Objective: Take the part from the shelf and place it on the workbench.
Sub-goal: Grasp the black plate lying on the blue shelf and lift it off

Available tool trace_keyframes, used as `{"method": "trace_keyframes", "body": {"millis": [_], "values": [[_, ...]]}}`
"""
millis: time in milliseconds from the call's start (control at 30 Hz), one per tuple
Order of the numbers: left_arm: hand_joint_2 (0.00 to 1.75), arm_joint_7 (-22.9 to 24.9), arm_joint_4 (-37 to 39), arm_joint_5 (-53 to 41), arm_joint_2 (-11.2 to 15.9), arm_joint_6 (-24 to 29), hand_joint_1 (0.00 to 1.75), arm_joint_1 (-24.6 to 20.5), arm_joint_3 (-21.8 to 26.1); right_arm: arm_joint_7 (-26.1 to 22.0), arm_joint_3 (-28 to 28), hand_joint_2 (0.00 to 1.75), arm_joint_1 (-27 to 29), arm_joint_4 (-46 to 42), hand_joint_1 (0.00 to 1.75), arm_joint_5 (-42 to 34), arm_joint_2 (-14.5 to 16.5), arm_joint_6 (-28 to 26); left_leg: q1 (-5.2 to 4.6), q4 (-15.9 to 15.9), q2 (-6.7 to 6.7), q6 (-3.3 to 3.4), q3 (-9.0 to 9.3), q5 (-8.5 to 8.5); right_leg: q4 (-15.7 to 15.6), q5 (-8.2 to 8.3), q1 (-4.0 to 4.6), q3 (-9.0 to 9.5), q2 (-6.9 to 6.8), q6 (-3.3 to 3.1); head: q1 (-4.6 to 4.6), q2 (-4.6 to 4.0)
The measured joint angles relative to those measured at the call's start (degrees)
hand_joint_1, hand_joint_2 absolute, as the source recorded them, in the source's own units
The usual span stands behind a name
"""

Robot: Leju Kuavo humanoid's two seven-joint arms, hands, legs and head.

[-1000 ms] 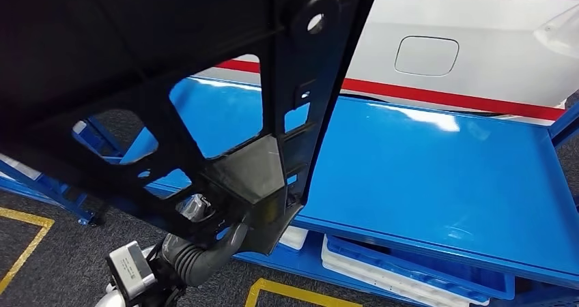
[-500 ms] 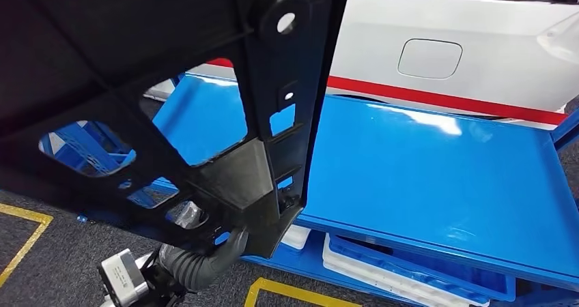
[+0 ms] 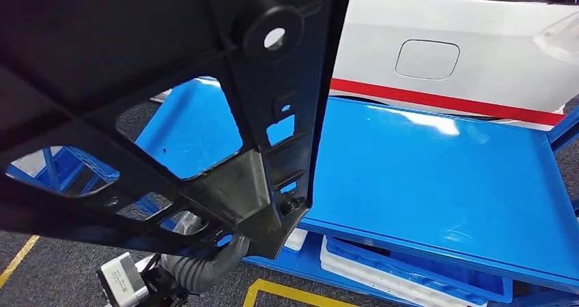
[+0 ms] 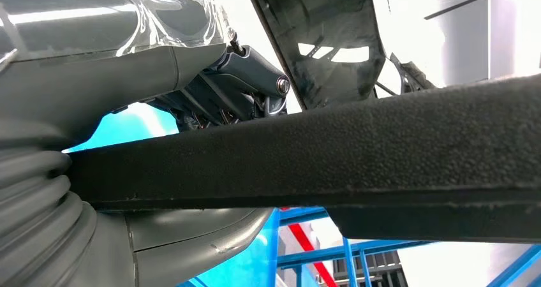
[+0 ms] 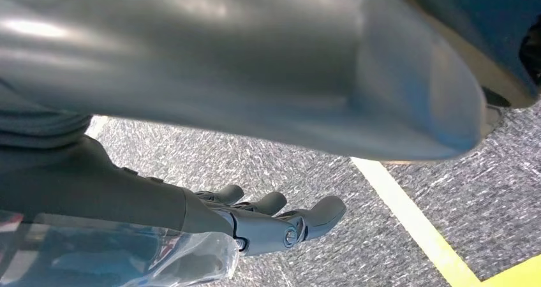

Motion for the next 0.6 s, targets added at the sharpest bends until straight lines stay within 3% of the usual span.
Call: {"method": "trace_keyframes", "body": {"millis": [33,133,167,200,233,300,367,500,533,600], "values": [[1.75,0.0,-0.01,-0.02,-0.01,0.01,1.75,-0.03,0.0,-0.02,-0.04,0.0,-0.04,0.01,0.0,0.0,0.0,-0.02,0.17,2.29,0.0,-0.37,-1.02,-1.41,-0.08,0.09,-0.15,0.0,-0.01,-0.26,-0.07,0.0],[1.75,0.02,-0.02,-0.04,-0.02,0.04,1.75,0.0,0.0,-0.06,-0.13,0.0,-0.08,0.02,0.0,-0.01,-0.02,-0.06,0.72,13.89,0.02,-1.38,-6.27,-6.74,-0.06,0.13,-0.23,-0.1,-0.04,-0.54,-0.22,0.0],[1.75,0.06,-0.02,-0.07,-0.02,0.05,1.75,0.07,0.0,-0.06,-0.15,0.0,-0.06,0.02,0.0,-0.01,-0.03,-0.07,0.87,16.23,0.02,-1.55,-7.38,-7.29,-0.05,0.13,-0.23,-0.13,-0.03,-0.54,-0.22,0.0],[1.75,0.11,-0.02,-0.12,-0.02,0.06,1.75,0.14,0.0,-0.06,-0.18,0.0,-0.04,0.02,0.0,-0.02,-0.04,-0.07,1.0,16.25,0.02,-1.61,-7.41,-6.69,-0.04,0.13,-0.24,-0.11,0.0,-0.54,-0.23,0.0],[1.75,0.16,-0.02,-0.19,-0.02,0.08,1.75,0.17,0.0,-0.06,-0.21,0.0,-0.03,0.02,0.0,-0.03,-0.05,-0.08,1.1,13.95,0.03,-1.62,-6.33,-5.14,-0.04,0.12,-0.25,-0.06,0.05,-0.52,-0.24,0.0],[1.75,0.22,-0.02,-0.3,-0.02,0.1,1.75,0.11,0.0,-0.06,-0.31,0.0,-0.05,0.02,0.0,-0.03,-0.05,-0.08,1.16,5.43,0.01,-1.44,-2.26,-1.24,-0.01,0.07,-0.2,0.08,0.19,-0.36,-0.24,0.0],[1.75,0.25,-0.03,-0.33,-0.1,0.13,1.75,0.03,0.0,-0.06,-0.4,0.0,-0.08,0.02,0.0,-0.03,-0.06,-0.11,0.91,-0.06,-0.07,-1.03,0.24,0.41,0.05,0.07,-0.04,-0.08,0.24,0.09,-0.21,0.0],[1.75,0.31,-0.03,-0.49,-0.27,0.2,1.75,0.05,0.0,-0.08,-0.44,0.0,-0.07,0.02,0.0,-0.04,-0.09,-0.15,0.73,-0.95,-0.13,0.31,0.35,0.71,0.82,-0.5,-0.12,-0.63,0.19,1.28,-0.12,0.0],[1.75,0.32,-0.04,-0.55,-0.34,0.2,1.75,0.02,0.0,-0.1,-0.44,0.0,-0.07,0.02,0.0,-0.04,-0.1,-0.16,0.8,-1.08,-0.08,0.7,0.4,0.84,2.56,-1.71,-0.16,-1.36,0.15,1.47,-0.09,0.0],[1.75,0.34,-0.04,-0.6,-0.44,0.19,1.75,0.0,-0.01,-0.12,-0.44,0.0,-0.05,0.02,0.0,-0.04,-0.13,-0.19,0.66,-1.12,0.05,1.2,0.38,0.91,9.92,-5.69,-0.17,-4.63,0.08,1.61,-0.03,0.0]]}}
